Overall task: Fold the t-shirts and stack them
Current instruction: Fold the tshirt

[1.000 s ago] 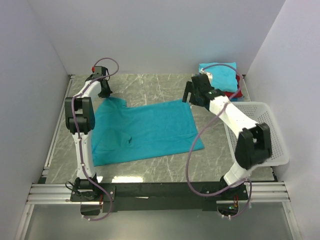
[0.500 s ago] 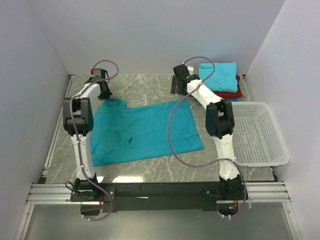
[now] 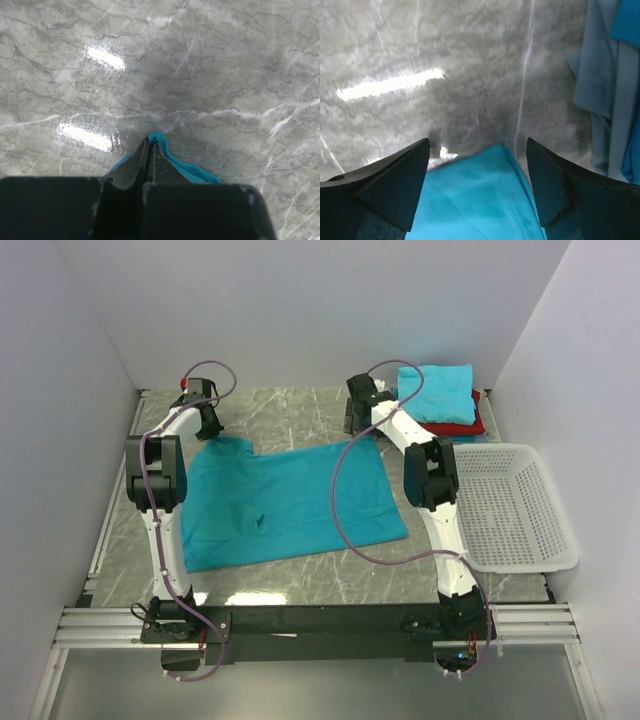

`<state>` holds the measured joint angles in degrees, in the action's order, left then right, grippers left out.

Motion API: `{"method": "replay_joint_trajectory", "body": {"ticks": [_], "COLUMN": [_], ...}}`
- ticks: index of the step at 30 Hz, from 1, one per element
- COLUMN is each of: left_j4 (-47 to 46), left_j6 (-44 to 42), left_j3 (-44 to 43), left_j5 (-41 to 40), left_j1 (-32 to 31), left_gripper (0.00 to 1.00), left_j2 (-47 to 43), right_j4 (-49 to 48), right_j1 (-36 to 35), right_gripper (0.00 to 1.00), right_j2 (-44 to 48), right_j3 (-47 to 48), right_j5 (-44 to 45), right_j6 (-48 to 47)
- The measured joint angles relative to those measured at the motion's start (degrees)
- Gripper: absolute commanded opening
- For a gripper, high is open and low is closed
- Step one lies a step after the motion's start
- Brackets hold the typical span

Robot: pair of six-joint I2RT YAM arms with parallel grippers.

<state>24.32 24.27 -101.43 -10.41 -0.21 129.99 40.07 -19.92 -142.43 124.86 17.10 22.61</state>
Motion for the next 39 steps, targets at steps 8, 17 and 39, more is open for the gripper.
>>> {"method": "replay_joint_trajectory", "body": {"ticks": [8,17,39], "left_j4": [0.0,0.1,0.3], "left_j6": [0.5,0.7,2.2], "left_j3": [0.2,0.2,3.5], "left_j5": [-1.0,-1.4,-0.3], "left_j1": [0.0,0.0,0.0], "left_gripper": [0.0,0.0,0.0], "left_j2": [-0.1,-0.1,-3.1], "right_j4": [0.0,-0.2,-3.4], "right_j1": [0.4,3.0,3.4], "right_gripper": [0.6,0.37,0.0], "right_j2": [-0.6,-0.6,2.1], "right_j3": [0.7,0.2,-4.3], "right_j5": [0.2,-2.3,-8.0], "right_j6": [0.3,1.7,-0.7]}}
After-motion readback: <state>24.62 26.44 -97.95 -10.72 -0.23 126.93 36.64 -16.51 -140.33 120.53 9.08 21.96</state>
